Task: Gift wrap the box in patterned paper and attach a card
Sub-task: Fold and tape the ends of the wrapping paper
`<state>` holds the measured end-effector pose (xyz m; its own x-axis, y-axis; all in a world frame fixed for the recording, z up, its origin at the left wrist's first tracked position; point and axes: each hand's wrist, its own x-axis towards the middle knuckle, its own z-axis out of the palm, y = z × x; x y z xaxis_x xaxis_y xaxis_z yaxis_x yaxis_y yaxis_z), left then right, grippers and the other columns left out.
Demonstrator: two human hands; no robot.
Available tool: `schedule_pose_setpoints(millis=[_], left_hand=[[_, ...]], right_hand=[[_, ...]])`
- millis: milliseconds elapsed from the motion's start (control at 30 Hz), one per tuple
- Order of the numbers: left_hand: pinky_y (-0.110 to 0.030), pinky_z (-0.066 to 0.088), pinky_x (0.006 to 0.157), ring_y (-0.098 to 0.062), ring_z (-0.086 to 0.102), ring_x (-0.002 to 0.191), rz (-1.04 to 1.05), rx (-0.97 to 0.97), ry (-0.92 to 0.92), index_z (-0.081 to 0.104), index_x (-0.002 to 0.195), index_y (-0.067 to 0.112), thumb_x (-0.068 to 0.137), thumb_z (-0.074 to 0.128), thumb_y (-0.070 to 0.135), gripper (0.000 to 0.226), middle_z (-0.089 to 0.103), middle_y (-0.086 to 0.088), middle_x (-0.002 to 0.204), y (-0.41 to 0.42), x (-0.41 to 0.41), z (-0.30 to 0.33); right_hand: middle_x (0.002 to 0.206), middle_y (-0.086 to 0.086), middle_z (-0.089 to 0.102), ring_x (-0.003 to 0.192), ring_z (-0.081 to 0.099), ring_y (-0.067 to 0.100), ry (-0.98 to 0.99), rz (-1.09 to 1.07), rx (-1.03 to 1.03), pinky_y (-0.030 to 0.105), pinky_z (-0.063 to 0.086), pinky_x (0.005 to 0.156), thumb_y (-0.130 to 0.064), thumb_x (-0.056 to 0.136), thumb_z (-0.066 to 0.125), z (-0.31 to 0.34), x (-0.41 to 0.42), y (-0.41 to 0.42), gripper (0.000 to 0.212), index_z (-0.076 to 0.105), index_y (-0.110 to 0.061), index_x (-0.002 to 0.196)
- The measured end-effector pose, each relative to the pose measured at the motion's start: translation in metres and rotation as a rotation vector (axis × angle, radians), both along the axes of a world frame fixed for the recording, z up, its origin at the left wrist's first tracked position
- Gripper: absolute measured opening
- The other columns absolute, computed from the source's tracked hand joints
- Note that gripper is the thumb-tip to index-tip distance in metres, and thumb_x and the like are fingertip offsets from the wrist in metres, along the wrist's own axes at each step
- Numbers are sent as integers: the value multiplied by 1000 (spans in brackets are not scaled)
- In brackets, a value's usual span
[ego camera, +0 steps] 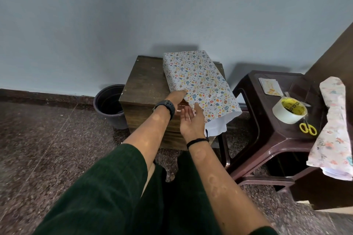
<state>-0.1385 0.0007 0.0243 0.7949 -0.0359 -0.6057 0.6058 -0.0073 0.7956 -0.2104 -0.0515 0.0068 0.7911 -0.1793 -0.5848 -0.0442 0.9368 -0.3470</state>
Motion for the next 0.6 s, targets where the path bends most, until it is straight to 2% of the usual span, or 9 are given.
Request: schedule_pose_setpoints(millis=[33,67,167,267,367,433,500,567,600], left_hand=[[-31,48,77,-25,59,96,1,5,-9,51,126,4,95,51,38,46,57,-10,116,0,2,-2],[-30,47,79,-21,58,88,2,14,-10,51,126,3,94,53,39,48,58,-9,110,1,3,-4],[-25,47,66,-13,48,63,6,28,-25,56,118,4,93,56,38,43,53,-3,78,2,7,-8],[-21,41,52,-11,43,55,8,37,-7,56,98,7,92,58,38,31,48,-2,68,4,10,-13],[-15,33,37,-9,38,48,2,33,20,52,80,9,93,57,37,32,44,-1,60,5,7,-13],[-13,31,34,-10,38,48,-1,20,18,55,96,7,93,57,36,29,45,-2,62,5,9,-13],[-18,36,42,-12,41,52,22,9,-9,54,118,2,93,58,34,41,53,-6,74,4,10,-14],[-23,39,49,-16,45,54,35,55,-42,49,126,2,92,58,35,48,62,-12,94,3,11,-15],[-24,40,50,-17,47,52,29,79,-39,48,124,3,92,58,37,48,63,-13,93,3,10,-15]], right_hand=[[91,10,54,82,55,17,-4,22,3,26,51,74,-17,91,61,1,2,2,11,55,-9,95],[92,10,55,83,55,17,-6,39,6,27,51,78,-22,90,63,2,4,3,19,56,-7,101],[94,10,56,83,57,17,14,87,23,25,51,71,-33,87,66,2,14,6,43,53,-2,114],[85,5,57,72,55,12,54,137,-25,22,50,62,-41,85,65,0,20,8,40,58,-2,94],[75,2,57,61,54,8,88,157,-101,17,49,51,-45,86,63,-1,22,8,40,58,-6,82],[73,2,57,56,53,8,99,124,-150,16,48,46,-42,87,63,1,22,9,36,56,-7,81],[70,3,58,53,54,8,127,87,-246,18,47,44,-36,91,60,2,20,12,31,54,-7,82],[66,6,60,45,57,8,172,54,-377,20,46,39,-33,93,58,-1,20,16,31,52,-2,97],[65,7,61,40,57,7,187,49,-432,20,44,36,-33,94,56,-3,19,17,35,50,-1,106]])
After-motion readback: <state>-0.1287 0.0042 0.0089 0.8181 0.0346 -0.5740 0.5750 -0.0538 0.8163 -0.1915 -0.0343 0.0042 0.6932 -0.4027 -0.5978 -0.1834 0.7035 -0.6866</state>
